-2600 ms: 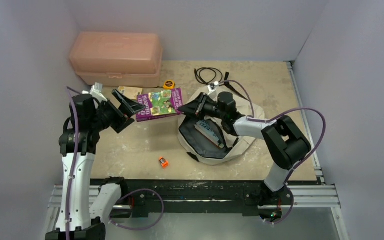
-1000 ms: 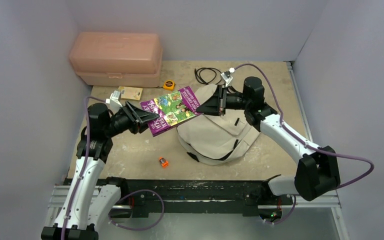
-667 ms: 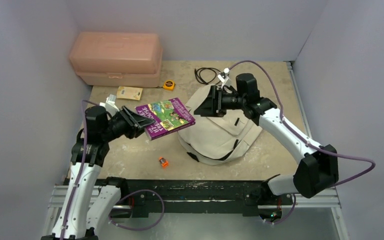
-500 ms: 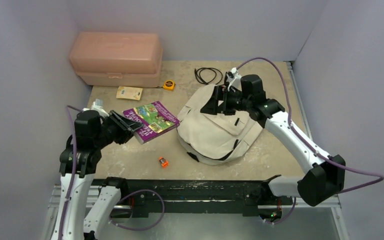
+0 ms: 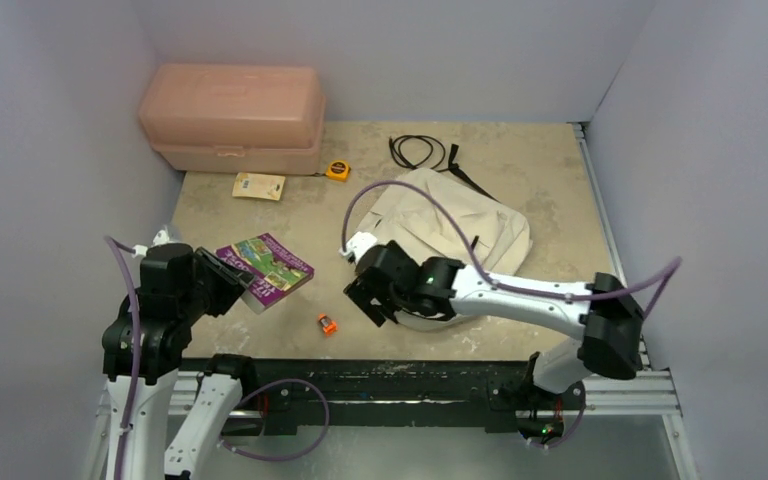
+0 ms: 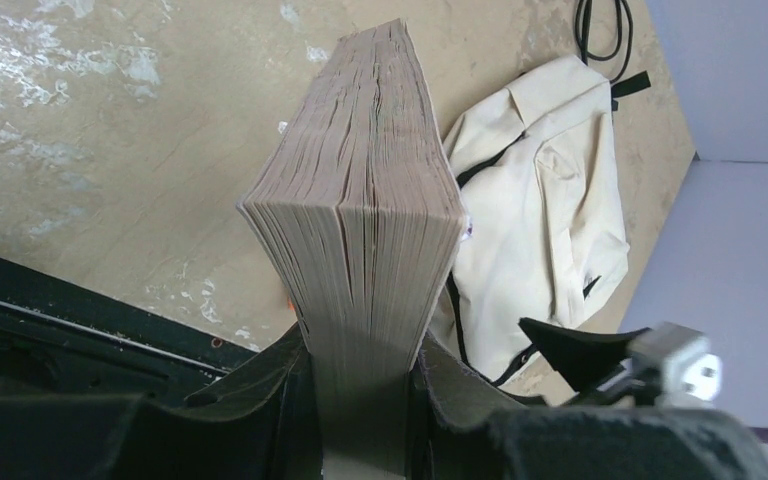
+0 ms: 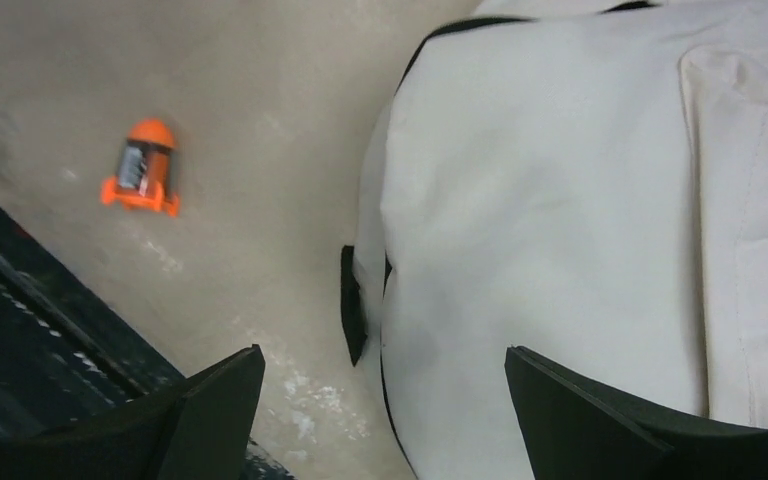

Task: Pack the student bag
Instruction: Place the book in the student bag.

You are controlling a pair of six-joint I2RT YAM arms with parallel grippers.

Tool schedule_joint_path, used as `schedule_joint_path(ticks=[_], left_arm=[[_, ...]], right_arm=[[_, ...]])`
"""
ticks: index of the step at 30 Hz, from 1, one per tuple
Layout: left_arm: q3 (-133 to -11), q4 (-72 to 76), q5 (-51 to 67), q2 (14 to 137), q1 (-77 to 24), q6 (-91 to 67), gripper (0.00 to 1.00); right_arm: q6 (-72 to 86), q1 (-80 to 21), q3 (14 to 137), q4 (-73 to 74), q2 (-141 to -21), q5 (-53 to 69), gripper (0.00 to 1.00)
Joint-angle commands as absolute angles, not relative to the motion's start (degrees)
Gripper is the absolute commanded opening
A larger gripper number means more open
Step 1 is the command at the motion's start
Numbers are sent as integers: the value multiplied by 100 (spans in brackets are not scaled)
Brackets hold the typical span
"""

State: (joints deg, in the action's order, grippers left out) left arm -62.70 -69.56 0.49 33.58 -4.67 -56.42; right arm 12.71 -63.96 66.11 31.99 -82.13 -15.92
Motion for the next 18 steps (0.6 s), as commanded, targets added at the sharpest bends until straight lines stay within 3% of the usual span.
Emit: schedule_joint_path(ticks=[1, 11, 18], left_arm=[[-6230, -6486, 274, 3226, -482, -5625, 0], [-5951, -6388, 664, 3165, -482, -5716, 0], [-5863, -6316, 857, 3146, -483, -5725, 0]], right_arm=[[941, -7015, 6945, 3881, -9106, -3428, 94], [1676, -7128, 7030, 4141, -9542, -4627, 84], [2038, -6854, 7038, 4215, -9288, -4792, 52]])
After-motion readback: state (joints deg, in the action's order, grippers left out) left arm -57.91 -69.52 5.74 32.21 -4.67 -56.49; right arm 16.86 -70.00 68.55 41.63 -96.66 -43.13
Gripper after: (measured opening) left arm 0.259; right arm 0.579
